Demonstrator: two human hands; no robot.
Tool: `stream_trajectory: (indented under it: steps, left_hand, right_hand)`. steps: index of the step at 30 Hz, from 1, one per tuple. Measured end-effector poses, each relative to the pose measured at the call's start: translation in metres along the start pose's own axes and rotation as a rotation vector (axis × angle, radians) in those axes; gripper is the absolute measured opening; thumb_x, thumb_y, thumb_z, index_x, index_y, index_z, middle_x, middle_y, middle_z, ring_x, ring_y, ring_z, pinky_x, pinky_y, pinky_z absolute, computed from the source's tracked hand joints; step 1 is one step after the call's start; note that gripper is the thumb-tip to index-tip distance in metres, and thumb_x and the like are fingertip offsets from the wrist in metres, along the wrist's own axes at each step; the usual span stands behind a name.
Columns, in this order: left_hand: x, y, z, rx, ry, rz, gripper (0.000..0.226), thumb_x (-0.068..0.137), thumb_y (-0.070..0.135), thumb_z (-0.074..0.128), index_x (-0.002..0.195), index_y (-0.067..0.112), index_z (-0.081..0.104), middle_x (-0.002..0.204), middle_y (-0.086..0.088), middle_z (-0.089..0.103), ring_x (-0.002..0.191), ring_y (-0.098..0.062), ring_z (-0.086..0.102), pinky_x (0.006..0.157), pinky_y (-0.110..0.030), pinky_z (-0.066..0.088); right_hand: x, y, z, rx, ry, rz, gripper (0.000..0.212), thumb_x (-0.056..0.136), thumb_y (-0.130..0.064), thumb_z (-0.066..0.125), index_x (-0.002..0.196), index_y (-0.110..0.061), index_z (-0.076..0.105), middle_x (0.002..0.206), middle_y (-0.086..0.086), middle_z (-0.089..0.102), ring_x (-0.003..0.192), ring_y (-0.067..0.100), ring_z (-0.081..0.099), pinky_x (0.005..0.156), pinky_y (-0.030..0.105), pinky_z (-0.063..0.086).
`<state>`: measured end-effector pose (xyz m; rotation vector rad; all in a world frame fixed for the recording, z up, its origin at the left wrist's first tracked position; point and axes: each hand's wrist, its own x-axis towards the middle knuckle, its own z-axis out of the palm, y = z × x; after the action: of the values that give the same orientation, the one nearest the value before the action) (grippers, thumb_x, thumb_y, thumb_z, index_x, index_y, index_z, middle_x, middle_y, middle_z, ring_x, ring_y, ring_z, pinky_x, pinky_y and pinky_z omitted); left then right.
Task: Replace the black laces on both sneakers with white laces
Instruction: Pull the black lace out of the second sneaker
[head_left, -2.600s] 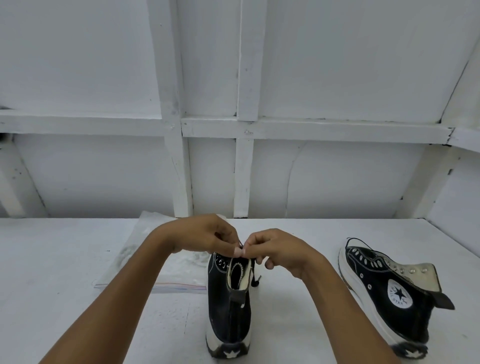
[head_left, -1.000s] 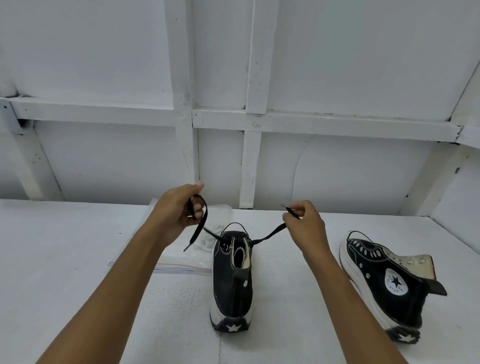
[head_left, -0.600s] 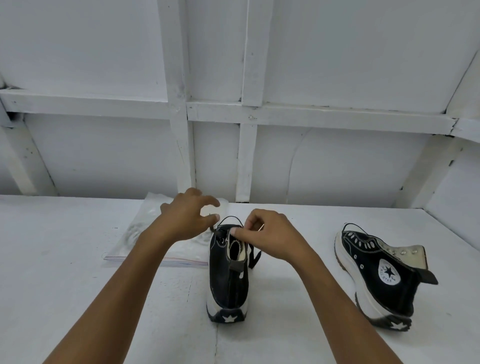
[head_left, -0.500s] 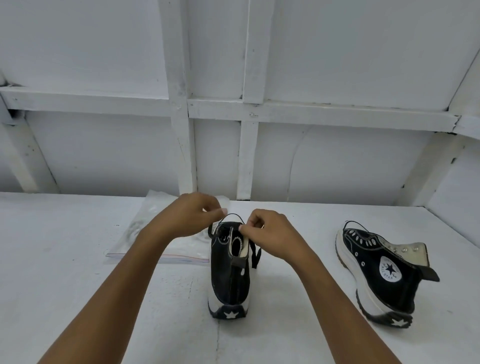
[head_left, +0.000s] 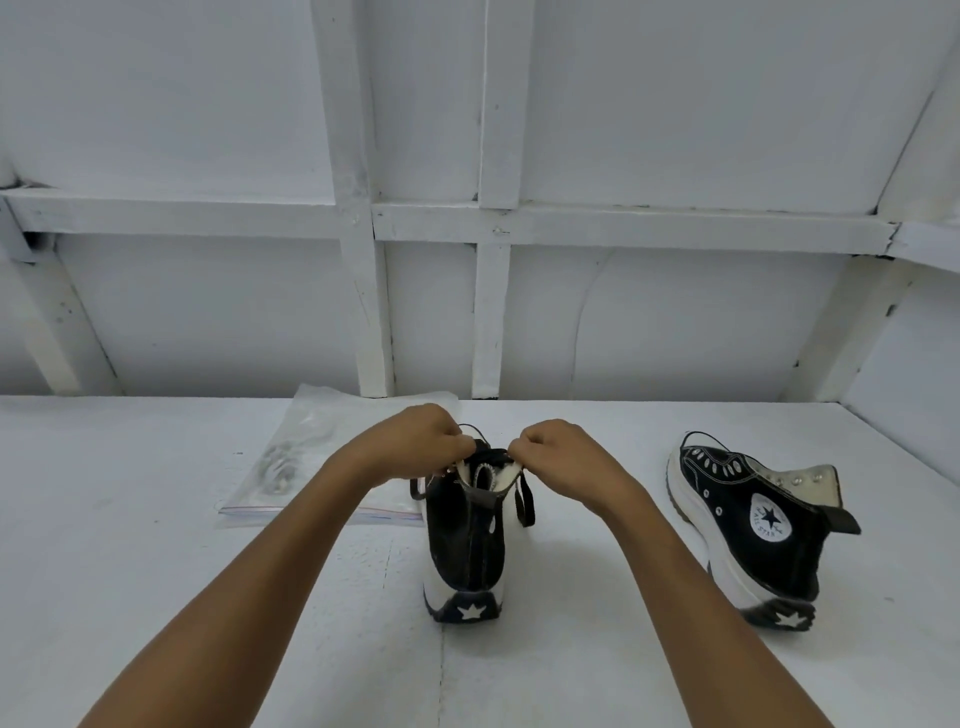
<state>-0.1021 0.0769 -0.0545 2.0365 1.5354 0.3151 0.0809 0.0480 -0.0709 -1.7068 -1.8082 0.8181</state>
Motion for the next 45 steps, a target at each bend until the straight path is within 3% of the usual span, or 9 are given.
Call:
stream_trajectory:
  steps: [5,11,23,27,31,35,38,41,45]
  left_hand:
    - [0.003,0.001,-0.005,-0.029,0.172,0.036,0.042,0.094,0.02,0.05,0.056,0.012,0.034,0.055,-0.001,0.031,0.049,-0.014,0.026,0.05,-0.027,0.02]
    - [0.007,-0.008,0.008,-0.084,0.145,0.007,0.031,0.091,0.018,0.051,0.063,0.005,0.056,0.062,-0.005,0.048,0.059,-0.017,0.038,0.057,-0.029,0.029]
    - [-0.005,0.03,0.044,-0.135,0.185,0.016,0.029,0.092,0.017,0.049,0.065,0.006,0.054,0.065,-0.008,0.05,0.055,-0.016,0.037,0.053,-0.028,0.027]
    - [-0.014,0.033,0.051,-0.156,0.235,-0.048,0.026,0.092,0.021,0.052,0.073,0.007,0.06,0.066,-0.004,0.052,0.052,-0.011,0.037,0.05,-0.025,0.027]
    - [-0.017,0.034,0.056,-0.154,0.282,-0.05,0.02,0.095,0.023,0.054,0.087,0.007,0.063,0.074,0.004,0.059,0.064,-0.011,0.049,0.057,-0.026,0.035]
    - [-0.017,0.036,0.056,-0.211,0.27,-0.021,0.014,0.093,0.017,0.053,0.105,0.017,0.061,0.091,0.007,0.062,0.075,-0.008,0.056,0.06,-0.024,0.042]
    - [-0.014,0.035,0.053,-0.236,0.228,0.027,0.021,0.093,0.013,0.053,0.11,0.022,0.059,0.107,0.006,0.064,0.087,-0.011,0.061,0.062,-0.022,0.044]
    - [-0.008,0.034,0.049,-0.242,0.188,0.053,0.023,0.092,0.011,0.054,0.108,0.026,0.06,0.111,0.007,0.065,0.095,-0.013,0.063,0.069,-0.022,0.046]
    - [0.002,0.037,0.041,-0.252,0.1,0.073,0.023,0.09,0.008,0.055,0.103,0.023,0.065,0.112,0.005,0.066,0.094,-0.015,0.065,0.074,-0.025,0.047]
  right_hand:
    - [0.003,0.01,-0.014,0.026,0.148,0.024,0.029,0.093,-0.021,0.047,0.067,-0.012,0.036,0.065,0.003,0.037,0.057,0.014,0.029,0.053,0.03,0.022]
    - [-0.004,0.035,-0.032,-0.083,0.215,0.064,0.04,0.097,-0.024,0.048,0.062,-0.014,0.033,0.061,0.0,0.037,0.055,0.014,0.032,0.052,0.03,0.023]
    - [-0.033,0.061,-0.05,-0.259,0.17,0.082,0.037,0.099,-0.035,0.046,0.067,-0.018,0.045,0.069,-0.005,0.053,0.071,0.017,0.05,0.063,0.031,0.037]
    - [-0.035,0.066,-0.049,-0.203,0.188,0.031,0.007,0.093,-0.029,0.056,0.09,-0.022,0.057,0.092,-0.008,0.061,0.085,0.014,0.056,0.074,0.031,0.045]
    - [-0.034,0.052,-0.047,-0.09,0.108,-0.133,0.033,0.092,-0.017,0.058,0.124,-0.025,0.058,0.119,-0.013,0.056,0.112,0.011,0.047,0.089,0.024,0.038]
    - [-0.029,0.034,-0.037,-0.064,-0.024,-0.174,0.046,0.09,-0.016,0.06,0.135,-0.026,0.054,0.108,-0.013,0.061,0.109,0.012,0.055,0.091,0.024,0.043]
    - [-0.023,0.029,-0.04,-0.201,0.012,-0.188,0.031,0.088,-0.019,0.063,0.119,-0.024,0.064,0.084,-0.017,0.055,0.096,0.015,0.056,0.089,0.034,0.049]
    - [-0.02,0.031,-0.045,-0.167,0.049,-0.185,0.011,0.091,-0.016,0.06,0.09,-0.022,0.069,0.077,-0.015,0.056,0.079,0.01,0.055,0.071,0.023,0.046]
    - [-0.009,0.041,-0.058,0.388,0.117,-0.049,0.017,0.098,-0.008,0.051,0.085,-0.016,0.06,0.09,-0.002,0.066,0.09,0.018,0.059,0.08,0.029,0.047]
